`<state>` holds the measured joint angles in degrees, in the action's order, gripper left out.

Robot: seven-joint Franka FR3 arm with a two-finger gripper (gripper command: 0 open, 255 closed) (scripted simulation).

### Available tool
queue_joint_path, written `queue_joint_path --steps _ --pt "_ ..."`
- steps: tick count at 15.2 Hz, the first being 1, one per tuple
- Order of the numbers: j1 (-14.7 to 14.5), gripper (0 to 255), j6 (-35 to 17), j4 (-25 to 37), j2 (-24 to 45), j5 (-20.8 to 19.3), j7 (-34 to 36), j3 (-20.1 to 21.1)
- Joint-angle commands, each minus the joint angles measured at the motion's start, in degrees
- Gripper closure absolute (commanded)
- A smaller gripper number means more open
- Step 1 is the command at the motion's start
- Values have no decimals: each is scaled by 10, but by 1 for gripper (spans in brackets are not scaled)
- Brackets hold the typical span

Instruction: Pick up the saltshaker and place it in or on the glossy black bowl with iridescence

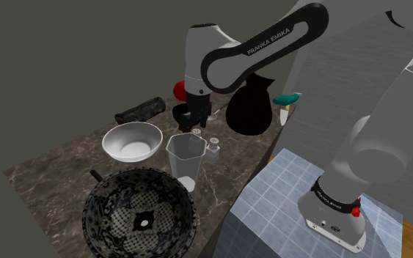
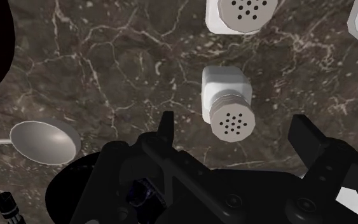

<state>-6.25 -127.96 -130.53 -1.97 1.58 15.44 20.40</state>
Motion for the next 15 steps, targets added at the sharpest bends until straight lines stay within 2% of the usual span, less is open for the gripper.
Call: queue_joint_path --steps 1,2,3,12,15 --pt "0 0 0 0 0 0 0 0" --pt "0 0 0 0 0 0 0 0" --pt "0 255 0 0 0 0 0 0" --pt "0 255 0 0 0 0 0 0" --pt "0 255 23 11 -13 5 -4 -1"
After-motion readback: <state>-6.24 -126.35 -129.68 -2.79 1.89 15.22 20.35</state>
